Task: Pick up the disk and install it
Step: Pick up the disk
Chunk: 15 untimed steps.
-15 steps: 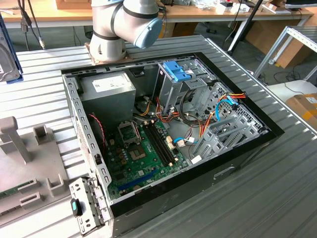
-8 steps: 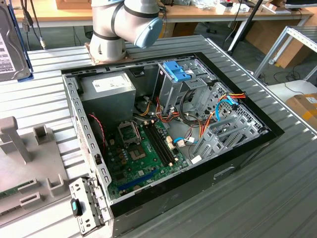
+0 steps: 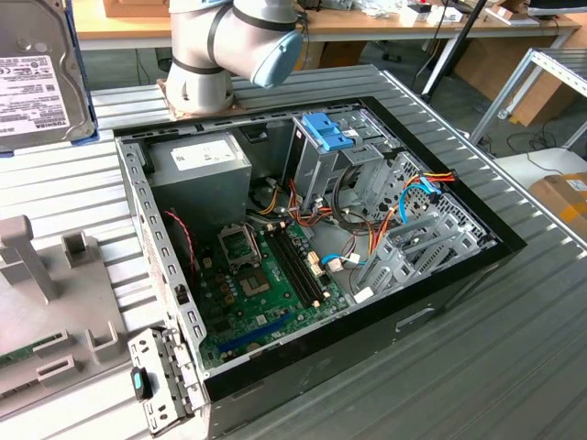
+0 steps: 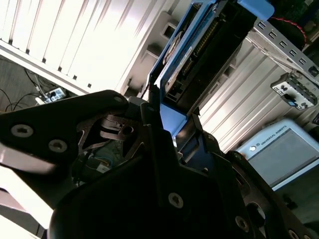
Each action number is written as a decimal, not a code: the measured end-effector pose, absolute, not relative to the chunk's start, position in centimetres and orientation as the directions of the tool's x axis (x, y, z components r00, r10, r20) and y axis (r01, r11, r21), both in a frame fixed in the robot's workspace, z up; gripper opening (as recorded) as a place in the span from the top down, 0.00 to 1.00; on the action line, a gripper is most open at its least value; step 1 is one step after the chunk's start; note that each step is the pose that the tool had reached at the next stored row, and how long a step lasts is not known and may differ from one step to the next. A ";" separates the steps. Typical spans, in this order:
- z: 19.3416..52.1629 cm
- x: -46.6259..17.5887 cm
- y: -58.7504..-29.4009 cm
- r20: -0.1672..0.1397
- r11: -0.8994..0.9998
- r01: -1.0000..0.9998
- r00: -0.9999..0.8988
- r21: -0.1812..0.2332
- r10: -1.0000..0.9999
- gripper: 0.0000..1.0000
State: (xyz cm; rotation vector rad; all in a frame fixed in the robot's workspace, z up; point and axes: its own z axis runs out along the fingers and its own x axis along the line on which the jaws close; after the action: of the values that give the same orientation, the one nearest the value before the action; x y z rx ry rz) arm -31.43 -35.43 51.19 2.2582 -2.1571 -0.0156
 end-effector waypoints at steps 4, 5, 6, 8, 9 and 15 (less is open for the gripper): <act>51.2 -29.2 -35.4 0.006 -0.046 -0.999 0.046 0.020 -0.999 0.63; 51.2 -28.6 -35.4 0.006 -0.046 -0.999 0.046 0.020 -0.999 0.63; 51.2 -27.6 -35.4 0.006 -0.046 -0.999 0.046 0.020 -0.999 0.63; 51.2 -25.9 -35.4 0.006 -0.046 -0.999 0.046 0.020 -0.999 0.63; 51.2 -25.5 -35.4 0.006 -0.046 -0.999 0.046 0.021 -0.999 0.63; 51.2 -24.3 -35.4 0.006 -0.046 -0.999 0.046 0.020 -0.999 0.63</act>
State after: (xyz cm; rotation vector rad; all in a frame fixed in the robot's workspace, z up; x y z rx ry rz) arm -24.30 -35.42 51.19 2.2583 -2.1571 -0.0156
